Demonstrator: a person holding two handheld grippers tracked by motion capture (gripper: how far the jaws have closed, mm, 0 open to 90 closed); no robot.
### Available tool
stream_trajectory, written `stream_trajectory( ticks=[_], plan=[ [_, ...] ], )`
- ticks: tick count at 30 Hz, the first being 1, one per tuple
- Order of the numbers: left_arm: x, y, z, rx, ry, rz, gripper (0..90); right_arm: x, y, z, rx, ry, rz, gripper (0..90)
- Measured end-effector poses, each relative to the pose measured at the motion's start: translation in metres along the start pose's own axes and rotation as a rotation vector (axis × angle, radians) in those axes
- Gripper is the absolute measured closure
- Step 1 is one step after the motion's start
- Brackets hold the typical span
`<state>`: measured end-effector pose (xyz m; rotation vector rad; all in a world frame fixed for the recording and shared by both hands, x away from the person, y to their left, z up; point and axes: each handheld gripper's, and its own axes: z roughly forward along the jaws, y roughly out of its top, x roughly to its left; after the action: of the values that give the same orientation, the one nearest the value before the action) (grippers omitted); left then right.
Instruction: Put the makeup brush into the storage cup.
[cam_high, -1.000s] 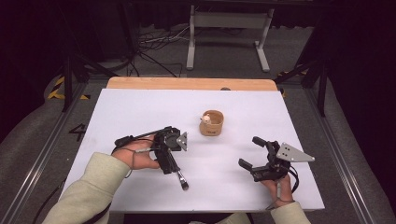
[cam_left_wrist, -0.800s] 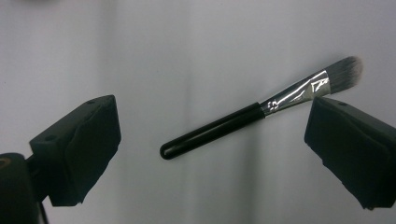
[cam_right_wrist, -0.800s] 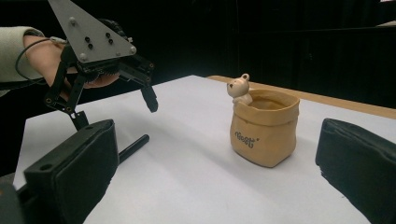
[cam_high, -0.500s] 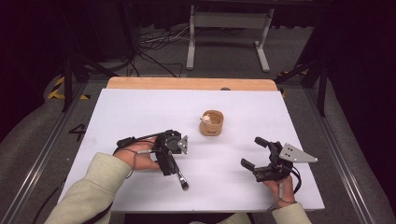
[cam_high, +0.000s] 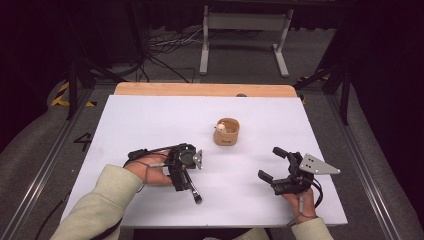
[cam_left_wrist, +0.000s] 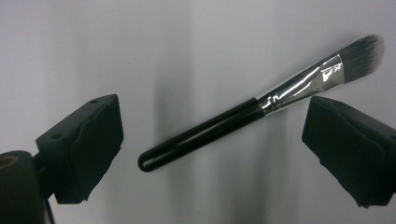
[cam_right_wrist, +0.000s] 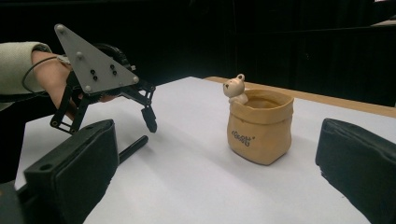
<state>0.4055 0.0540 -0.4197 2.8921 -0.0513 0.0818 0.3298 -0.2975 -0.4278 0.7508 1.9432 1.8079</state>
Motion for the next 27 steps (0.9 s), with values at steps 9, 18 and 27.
stream_trajectory(
  ticks=[9,18,27],
  plan=[
    [0.0,0.001,0.005,0.026,-0.011,0.013,7.0,0.0,0.0,-0.001,-0.002,0.001,0.005,0.0],
    [-0.002,0.003,0.009,0.06,-0.014,0.035,11.9,0.0,-0.002,0.0,0.008,0.007,0.006,0.0],
    [-0.003,0.005,0.012,0.077,-0.038,0.04,17.5,-0.001,-0.002,-0.001,0.003,0.007,0.015,0.0]
  ],
)
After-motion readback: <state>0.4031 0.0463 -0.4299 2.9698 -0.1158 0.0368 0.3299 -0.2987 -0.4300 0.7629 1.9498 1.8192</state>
